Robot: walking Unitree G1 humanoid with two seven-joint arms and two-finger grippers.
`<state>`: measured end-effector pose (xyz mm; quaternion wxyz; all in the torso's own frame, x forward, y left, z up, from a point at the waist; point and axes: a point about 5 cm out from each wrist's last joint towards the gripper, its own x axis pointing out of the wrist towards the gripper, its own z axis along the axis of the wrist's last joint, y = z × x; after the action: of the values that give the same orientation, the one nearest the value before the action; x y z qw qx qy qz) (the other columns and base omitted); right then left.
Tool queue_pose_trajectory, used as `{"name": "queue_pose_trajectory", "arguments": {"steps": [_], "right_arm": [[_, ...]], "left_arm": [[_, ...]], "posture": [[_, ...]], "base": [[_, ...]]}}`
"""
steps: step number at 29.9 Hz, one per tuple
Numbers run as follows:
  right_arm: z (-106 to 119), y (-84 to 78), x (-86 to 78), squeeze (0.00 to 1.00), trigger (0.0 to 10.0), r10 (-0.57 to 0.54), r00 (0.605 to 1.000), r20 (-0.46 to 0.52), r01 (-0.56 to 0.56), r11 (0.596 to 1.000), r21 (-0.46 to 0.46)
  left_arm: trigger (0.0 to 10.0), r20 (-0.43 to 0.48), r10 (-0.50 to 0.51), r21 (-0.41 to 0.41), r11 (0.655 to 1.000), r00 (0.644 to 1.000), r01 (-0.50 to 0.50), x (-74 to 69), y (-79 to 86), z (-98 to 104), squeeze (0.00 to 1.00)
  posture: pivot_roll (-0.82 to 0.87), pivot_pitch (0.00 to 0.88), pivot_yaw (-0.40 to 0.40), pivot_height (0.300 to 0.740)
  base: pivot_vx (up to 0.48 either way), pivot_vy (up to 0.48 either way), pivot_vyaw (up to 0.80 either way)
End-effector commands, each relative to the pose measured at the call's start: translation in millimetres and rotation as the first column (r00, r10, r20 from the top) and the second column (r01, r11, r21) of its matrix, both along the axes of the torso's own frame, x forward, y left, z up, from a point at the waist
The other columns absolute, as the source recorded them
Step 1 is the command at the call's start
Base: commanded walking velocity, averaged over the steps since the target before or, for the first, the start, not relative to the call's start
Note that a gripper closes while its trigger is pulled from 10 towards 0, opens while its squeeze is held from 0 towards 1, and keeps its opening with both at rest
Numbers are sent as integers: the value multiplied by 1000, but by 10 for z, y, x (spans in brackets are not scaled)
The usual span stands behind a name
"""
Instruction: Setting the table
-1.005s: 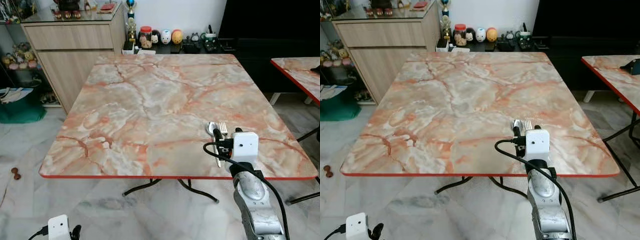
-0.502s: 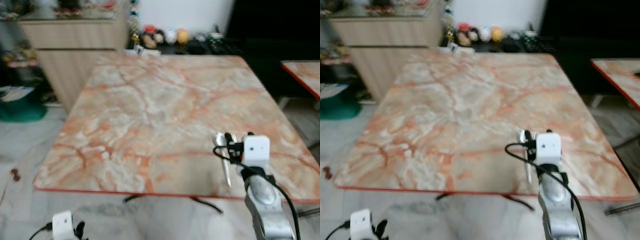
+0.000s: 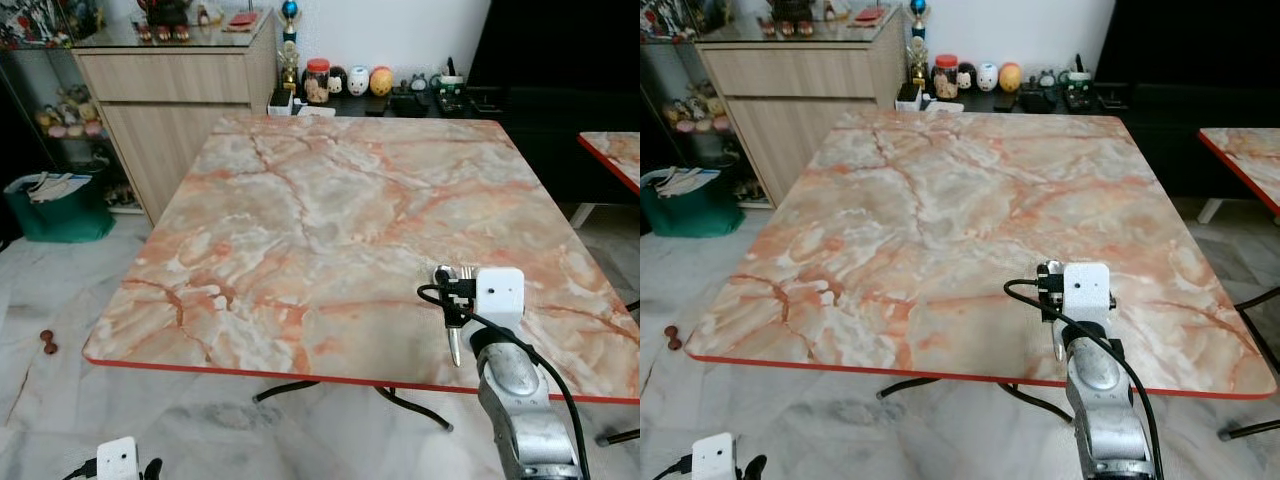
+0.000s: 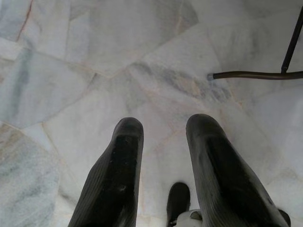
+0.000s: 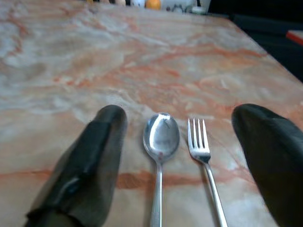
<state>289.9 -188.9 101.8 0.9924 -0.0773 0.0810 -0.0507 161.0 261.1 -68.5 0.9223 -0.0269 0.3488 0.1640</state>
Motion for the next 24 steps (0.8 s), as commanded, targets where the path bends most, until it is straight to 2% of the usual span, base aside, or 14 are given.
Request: {"name": "queue_pose_trajectory", "arguments": {"steps": [1,3,4,5,14,24], "right_arm": [[-6,15,31,1000,10000,-2,1000,-19,2,1000,6],[-42,48,89,1000,10000,-9,998,-62,10,1000,10],[-63,89,141,75,10000,-7,996,-88,9,1000,28],[-67,105,163,0,10000,-5,995,-97,9,999,40],[-107,150,260,0,10000,-30,984,-178,52,991,122],[-184,-6,220,0,10000,-127,964,-233,156,981,114]], "left_arm": [[10000,-15,-7,1,1000,1000,7,-12,0,-11,0],[10000,-18,-3,0,1000,1000,3,-29,-1,-18,0],[10000,-20,2,-1,1000,1000,-2,-42,-4,-24,0],[10000,-20,6,-2,1000,1000,-6,-45,-5,-26,0],[10000,-18,3,-4,1000,1000,-3,-45,-24,-31,0],[10000,-18,-1,1,1000,1000,1,-34,-14,-23,0]], "posture": [[-55,0,-3,740],[-50,0,-3,740],[-44,0,-4,740],[-43,0,-4,740],[-35,0,-5,740],[-38,0,0,740]], "base": [[0,0,0],[0,0,0],[0,0,0],[0,0,0],[0,0,0],[0,0,0]]}}
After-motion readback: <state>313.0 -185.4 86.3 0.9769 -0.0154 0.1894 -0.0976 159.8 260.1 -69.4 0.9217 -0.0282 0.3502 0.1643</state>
